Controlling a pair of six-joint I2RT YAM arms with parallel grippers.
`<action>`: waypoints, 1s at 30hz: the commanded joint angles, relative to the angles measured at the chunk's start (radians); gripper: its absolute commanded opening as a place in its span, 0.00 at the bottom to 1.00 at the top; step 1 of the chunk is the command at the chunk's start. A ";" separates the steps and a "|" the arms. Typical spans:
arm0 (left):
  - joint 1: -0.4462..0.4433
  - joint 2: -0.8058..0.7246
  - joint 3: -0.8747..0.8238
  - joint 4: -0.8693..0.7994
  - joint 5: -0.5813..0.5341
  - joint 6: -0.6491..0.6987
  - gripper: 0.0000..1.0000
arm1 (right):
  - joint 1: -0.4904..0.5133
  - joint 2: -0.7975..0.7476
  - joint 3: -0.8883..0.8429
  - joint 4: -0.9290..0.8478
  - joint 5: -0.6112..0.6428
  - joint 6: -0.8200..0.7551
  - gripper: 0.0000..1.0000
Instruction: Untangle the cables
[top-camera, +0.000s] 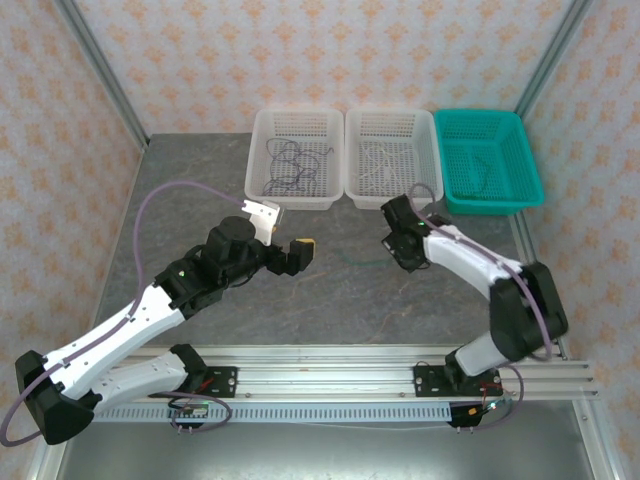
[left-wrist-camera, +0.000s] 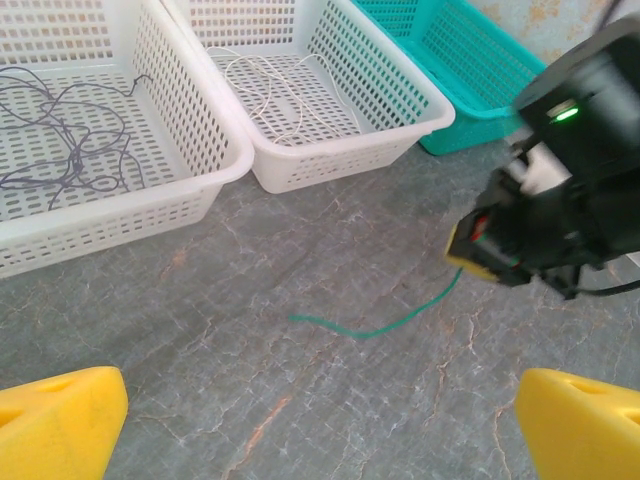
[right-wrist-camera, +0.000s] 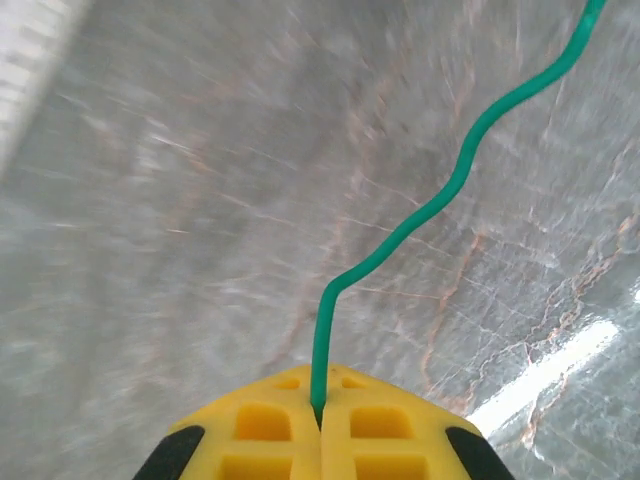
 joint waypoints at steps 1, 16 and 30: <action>-0.001 -0.006 0.002 0.006 -0.020 0.009 1.00 | 0.019 -0.145 0.015 -0.049 0.112 -0.059 0.00; -0.001 -0.014 0.015 -0.025 -0.009 0.012 1.00 | 0.089 -0.235 0.092 0.567 0.433 -1.044 0.00; -0.002 0.009 0.026 -0.023 0.009 0.010 1.00 | -0.384 -0.180 -0.123 1.216 0.354 -1.284 0.00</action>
